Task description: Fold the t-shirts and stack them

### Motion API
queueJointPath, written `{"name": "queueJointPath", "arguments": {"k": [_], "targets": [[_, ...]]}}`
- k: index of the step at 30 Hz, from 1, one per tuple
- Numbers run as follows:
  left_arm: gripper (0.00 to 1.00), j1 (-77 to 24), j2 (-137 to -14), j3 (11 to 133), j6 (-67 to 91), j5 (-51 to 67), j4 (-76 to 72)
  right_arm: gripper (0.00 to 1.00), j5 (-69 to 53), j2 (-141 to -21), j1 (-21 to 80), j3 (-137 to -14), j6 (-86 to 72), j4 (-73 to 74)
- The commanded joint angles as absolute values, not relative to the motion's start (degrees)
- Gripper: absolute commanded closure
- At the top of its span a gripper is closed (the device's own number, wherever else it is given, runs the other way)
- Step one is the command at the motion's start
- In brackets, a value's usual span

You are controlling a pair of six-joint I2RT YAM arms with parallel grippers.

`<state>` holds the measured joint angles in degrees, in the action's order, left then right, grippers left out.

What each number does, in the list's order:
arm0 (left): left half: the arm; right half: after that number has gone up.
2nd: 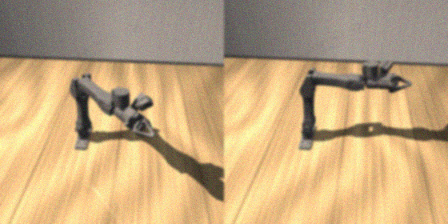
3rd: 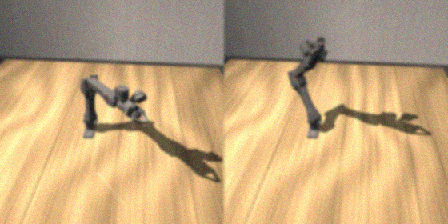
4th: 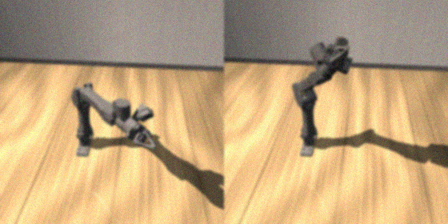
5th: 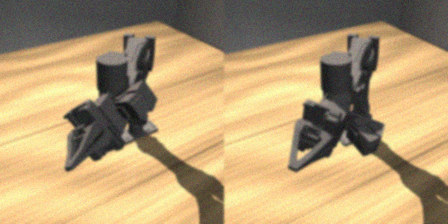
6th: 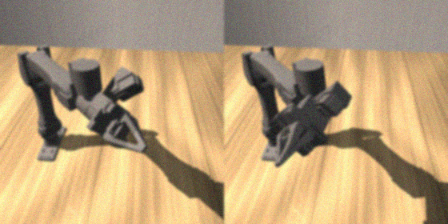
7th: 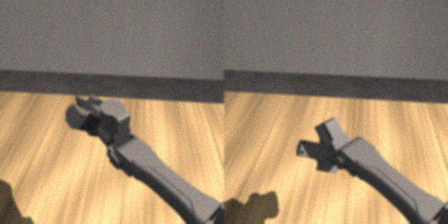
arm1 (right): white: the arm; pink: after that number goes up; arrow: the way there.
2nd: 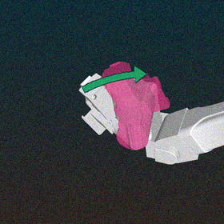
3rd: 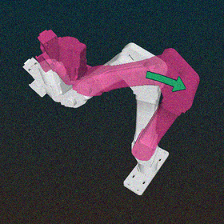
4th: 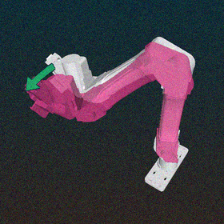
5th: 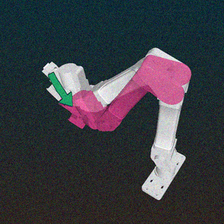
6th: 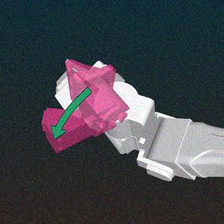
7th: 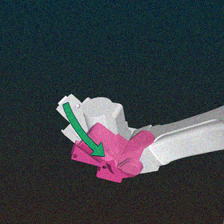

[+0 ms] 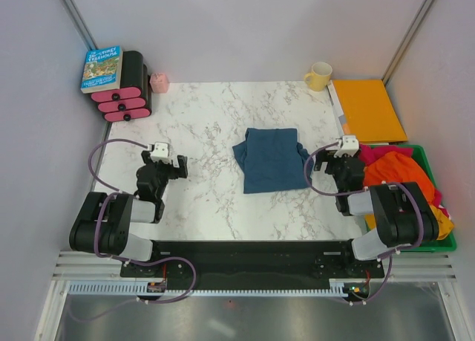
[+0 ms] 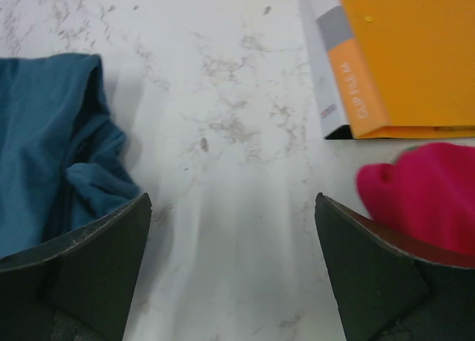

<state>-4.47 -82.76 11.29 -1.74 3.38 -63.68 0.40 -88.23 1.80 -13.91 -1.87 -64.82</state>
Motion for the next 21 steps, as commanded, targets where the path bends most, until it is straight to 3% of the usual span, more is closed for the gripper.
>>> {"name": "queueJointPath", "arguments": {"k": [1, 8, 10, 12, 14, 17, 18, 19, 21], "targets": [[0.0, -4.1, -80.5, 11.5, -4.7, 6.3, -64.6, 0.02, 6.7, -81.4, 9.5, -27.9, 4.6, -38.3], [0.0, -5.1, -69.3, 33.4, -2.7, 17.1, -22.6, 0.02, 8.3, -82.3, 19.8, -54.3, -14.6, -6.1], [0.0, -6.3, -71.8, 41.0, -0.4, 18.4, -15.0, 0.02, 16.3, -84.5, 23.5, -64.1, -12.7, 8.2], [0.0, -7.2, -74.2, 45.2, 2.2, 19.3, -5.9, 0.02, 32.9, -86.0, 30.1, -70.4, -9.7, 17.1], [0.0, -9.7, -77.2, 47.9, 2.4, 15.7, -3.0, 0.02, 45.6, -86.7, 33.6, -71.2, -10.8, 19.3], [0.0, -14.6, -80.6, 48.6, 0.8, 7.7, -3.3, 0.02, 54.1, -88.9, 30.3, -70.2, -29.2, 25.5], [0.0, -15.6, -81.6, 49.3, 0.5, 6.9, -3.3, 0.02, 48.5, -89.8, 28.8, -69.7, -34.1, 27.7], [0.0, -17.8, -82.7, 50.7, 0.9, 4.4, -3.3, 0.02, 38.3, -90.6, 27.1, -68.9, -28.4, 24.4], [0.0, -19.6, -85.7, 52.2, 3.7, 4.0, -3.2, 0.02, 30.3, -93.9, 25.8, -68.7, -29.0, 21.9]]}}
